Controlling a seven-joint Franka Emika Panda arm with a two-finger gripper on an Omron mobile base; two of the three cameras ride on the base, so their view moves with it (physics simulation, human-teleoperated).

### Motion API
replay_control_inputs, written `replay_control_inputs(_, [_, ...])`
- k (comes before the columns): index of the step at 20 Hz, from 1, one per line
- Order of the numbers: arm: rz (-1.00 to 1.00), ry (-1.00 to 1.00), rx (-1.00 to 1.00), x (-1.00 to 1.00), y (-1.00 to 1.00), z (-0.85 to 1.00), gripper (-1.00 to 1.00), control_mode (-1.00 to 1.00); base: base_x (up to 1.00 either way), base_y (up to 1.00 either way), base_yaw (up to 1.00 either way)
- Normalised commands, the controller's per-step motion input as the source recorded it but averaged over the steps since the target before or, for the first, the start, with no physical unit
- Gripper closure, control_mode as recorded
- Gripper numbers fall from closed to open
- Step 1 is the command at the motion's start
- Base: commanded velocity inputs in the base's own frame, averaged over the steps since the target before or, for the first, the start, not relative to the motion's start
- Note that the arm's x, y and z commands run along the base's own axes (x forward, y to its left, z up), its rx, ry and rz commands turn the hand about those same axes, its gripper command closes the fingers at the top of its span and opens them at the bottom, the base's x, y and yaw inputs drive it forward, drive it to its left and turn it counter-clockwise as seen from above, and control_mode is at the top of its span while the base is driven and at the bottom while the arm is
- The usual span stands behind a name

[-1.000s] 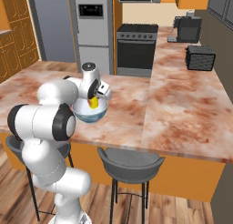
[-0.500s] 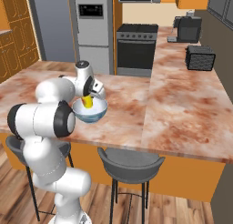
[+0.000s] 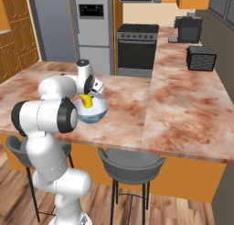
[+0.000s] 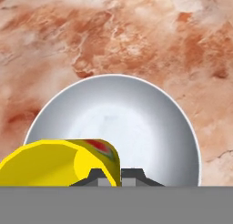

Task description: Place the cup inside the bowl on the dining table and move the bowl to any counter.

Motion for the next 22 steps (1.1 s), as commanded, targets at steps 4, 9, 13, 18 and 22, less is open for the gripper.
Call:
replay_control_inputs(4, [0.00,0.11,0.00,0.01,0.00,0.00,1.00,-1.00,0.00,0.00,0.00])
replay_control_inputs(9, [0.00,0.06,0.00,0.00,0.00,0.00,1.00,-1.00,0.00,0.00,0.00])
replay_control_inputs(13, [0.00,0.00,0.00,0.00,0.00,-0.11,1.00,-1.00,0.00,0.00,0.00])
replay_control_inputs(18, [0.00,0.00,0.00,0.05,0.00,-0.23,1.00,-1.00,0.00,0.00,0.00])
replay_control_inputs(22, [0.00,0.00,0.00,0.12,0.00,-0.12,1.00,-1.00,0.00,0.00,0.00])
